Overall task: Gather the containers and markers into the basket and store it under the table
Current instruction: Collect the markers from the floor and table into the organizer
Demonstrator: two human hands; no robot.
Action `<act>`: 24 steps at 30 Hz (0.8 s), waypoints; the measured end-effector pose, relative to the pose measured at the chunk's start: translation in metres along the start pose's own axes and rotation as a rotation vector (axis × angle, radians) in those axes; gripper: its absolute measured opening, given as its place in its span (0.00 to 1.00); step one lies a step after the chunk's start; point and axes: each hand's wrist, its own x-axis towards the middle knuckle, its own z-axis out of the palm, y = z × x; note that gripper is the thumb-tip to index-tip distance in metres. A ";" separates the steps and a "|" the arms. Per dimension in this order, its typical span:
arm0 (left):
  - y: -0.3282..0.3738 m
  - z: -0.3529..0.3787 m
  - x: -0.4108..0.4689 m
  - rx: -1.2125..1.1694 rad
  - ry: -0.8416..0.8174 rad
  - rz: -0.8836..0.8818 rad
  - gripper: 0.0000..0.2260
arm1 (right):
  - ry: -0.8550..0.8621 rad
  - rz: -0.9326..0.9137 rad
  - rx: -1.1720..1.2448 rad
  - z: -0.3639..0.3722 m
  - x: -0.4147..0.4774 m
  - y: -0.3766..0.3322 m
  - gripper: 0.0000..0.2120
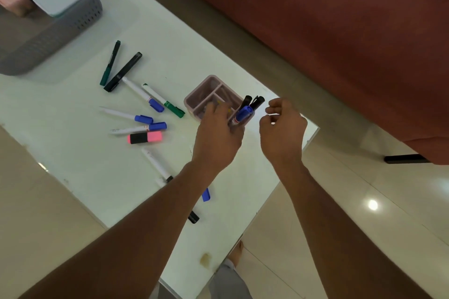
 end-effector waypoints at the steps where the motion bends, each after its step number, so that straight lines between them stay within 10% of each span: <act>1: 0.002 0.000 0.005 0.043 -0.014 0.009 0.18 | -0.018 0.018 0.020 0.000 0.007 0.003 0.18; 8: 0.011 0.004 0.033 0.213 -0.176 0.072 0.16 | -0.345 -0.163 0.019 0.003 0.033 -0.003 0.19; 24: -0.014 -0.005 -0.028 -0.055 0.080 -0.021 0.12 | -0.486 -0.431 -0.202 -0.001 -0.011 -0.009 0.14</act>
